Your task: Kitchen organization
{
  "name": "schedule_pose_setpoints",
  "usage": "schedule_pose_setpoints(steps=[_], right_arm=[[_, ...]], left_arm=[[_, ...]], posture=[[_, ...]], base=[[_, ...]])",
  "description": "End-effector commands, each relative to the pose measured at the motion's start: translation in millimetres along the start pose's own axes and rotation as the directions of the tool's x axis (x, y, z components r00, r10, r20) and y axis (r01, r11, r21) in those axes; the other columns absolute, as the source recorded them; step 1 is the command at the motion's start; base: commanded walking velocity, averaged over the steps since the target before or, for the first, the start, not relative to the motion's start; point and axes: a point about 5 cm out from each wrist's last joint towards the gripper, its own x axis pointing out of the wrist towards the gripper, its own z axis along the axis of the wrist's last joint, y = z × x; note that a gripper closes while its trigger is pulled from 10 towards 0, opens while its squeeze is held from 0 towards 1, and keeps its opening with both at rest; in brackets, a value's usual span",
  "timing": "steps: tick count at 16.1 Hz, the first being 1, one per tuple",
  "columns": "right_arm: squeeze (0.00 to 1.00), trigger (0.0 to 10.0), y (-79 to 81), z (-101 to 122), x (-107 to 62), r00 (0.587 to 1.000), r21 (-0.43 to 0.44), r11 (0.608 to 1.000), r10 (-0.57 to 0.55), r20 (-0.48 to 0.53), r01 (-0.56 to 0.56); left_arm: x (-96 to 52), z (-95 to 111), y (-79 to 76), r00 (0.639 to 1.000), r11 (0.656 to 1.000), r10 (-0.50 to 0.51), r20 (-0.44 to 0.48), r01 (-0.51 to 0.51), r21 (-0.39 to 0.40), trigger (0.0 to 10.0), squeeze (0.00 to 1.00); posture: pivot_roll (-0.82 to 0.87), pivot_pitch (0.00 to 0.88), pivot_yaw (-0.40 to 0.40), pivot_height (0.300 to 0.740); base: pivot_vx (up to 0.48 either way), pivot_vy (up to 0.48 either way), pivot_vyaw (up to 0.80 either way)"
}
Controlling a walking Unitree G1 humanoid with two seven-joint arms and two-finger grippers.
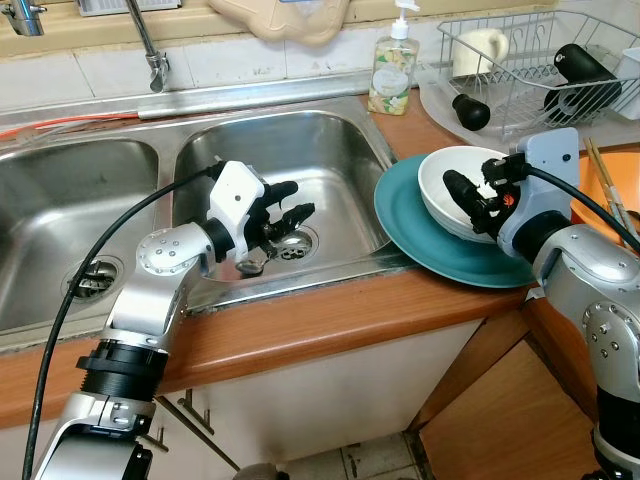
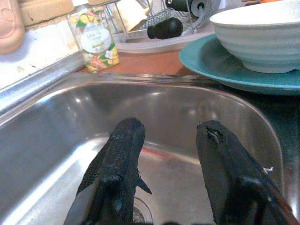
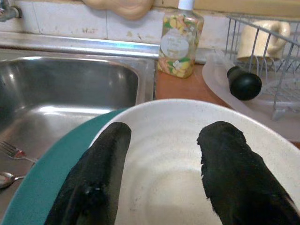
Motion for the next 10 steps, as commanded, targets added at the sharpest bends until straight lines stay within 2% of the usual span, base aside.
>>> schedule_pose_setpoints(steps=[1, 6, 7, 8, 9, 10], right_arm=[[1.0, 10.0, -4.3, 4, 0.5, 1.0, 0.003, 1.0, -0.018, 0.003, 0.018], [1.0, 10.0, -21.3, 4, -4.5, 0.996, 0.036, 0.995, -0.088, -0.015, 0.088], [1.0, 10.0, -23.6, 5, -5.3, 0.996, 0.036, 0.995, -0.088, -0.009, 0.089], [1.0, 10.0, -28.2, 8, -6.2, 0.994, 0.023, 0.993, -0.113, 0.009, 0.112], [1.0, 10.0, -31.7, 8, -8.1, 0.992, 0.054, 0.991, -0.125, 0.006, 0.124], [1.0, 10.0, -34.1, 8, -8.5, 0.989, 0.042, 0.989, -0.145, -0.001, 0.145]], left_arm=[[-3.2, 5, -1.5, 1.0, 1.0, -0.021, 0.016, 0.021, 0.008, 10.0, 0.0], [-10.3, 17, -14.1, 0.995, 0.997, -0.077, 0.059, 0.078, -0.011, 10.0, 0.0], [-11.6, 18, -16.9, 0.994, 0.996, -0.088, 0.069, 0.09, -0.021, 10.0, 1.0], [-14.9, 19, -21.6, 0.992, 0.993, -0.112, 0.065, 0.113, -0.017, 10.0, 1.0], [-18.3, 20, -25.9, 0.991, 0.992, -0.122, 0.059, 0.123, -0.015, 10.0, 0.98], [-18.9, 20, -27.0, 0.99, 0.992, -0.126, 0.062, 0.128, -0.018, 10.0, 0.49]], posture=[[-0.05, 0.0, 0.05, 0.74], [-0.05, 0.0, 0.057, 0.74], [-0.05, 0.0, 0.055, 0.74], [-0.05, 0.0, 0.056, 0.74], [-0.05, 0.0, 0.057, 0.74], [-0.05, 0.0, 0.057, 0.74]], base=[[0.0, 0.0, 0.0], [0.0, 0.0, 0.0], [0.0, 0.0, 0.0], [0.0, 0.0, 0.0], [0.0, 0.0, 0.0], [0.0, 0.0, 0.0]])
